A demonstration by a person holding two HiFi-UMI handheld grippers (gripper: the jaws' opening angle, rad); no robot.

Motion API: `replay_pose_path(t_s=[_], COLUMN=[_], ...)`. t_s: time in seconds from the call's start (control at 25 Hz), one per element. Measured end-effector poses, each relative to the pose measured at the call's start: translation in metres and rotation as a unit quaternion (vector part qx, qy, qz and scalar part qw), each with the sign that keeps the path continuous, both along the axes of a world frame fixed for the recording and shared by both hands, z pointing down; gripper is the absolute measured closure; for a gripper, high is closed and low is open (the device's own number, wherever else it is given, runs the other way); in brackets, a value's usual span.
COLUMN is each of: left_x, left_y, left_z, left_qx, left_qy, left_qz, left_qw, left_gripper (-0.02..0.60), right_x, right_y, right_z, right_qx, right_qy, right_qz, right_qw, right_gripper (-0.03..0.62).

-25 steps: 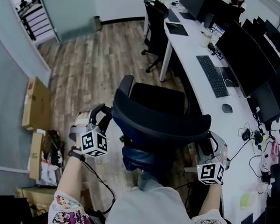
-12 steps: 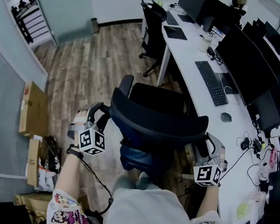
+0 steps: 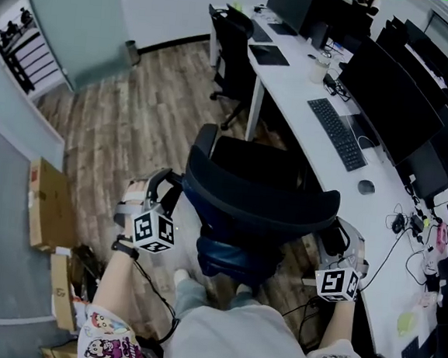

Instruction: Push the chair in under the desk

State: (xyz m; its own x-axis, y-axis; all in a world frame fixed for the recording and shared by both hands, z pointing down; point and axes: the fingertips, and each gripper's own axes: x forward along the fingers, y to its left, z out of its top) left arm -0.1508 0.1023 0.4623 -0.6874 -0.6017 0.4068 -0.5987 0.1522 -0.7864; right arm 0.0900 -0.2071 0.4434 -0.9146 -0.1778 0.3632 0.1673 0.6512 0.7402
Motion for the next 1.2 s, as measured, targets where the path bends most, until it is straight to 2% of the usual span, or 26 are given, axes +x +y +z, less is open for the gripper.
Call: replay_pose_path(t_s=[0.32, 0.64, 1.2], left_x=[-0.047, -0.077, -0.104], left_y=[0.002, 0.004, -0.018], left_z=[-0.001, -0.004, -0.004], left_qx=[-0.001, -0.002, -0.012], left_qy=[0.0, -0.001, -0.002], left_qz=[0.063, 0.112, 0.14], left_qw=[0.998, 0.9937, 0.99], left_gripper=[0.353, 0.353, 0.351], right_x=[-0.011, -0.019, -0.038], right_y=[0.034, 0.064, 0.053], right_z=[0.002, 0.001, 0.002], right_qx=[0.0, 0.001, -0.007], right_qy=[-0.005, -0.009, 0.0], right_qz=[0.069, 0.113, 0.141], right_qw=[0.998, 0.994, 0.99], right_gripper=[0.362, 0.362, 0.362])
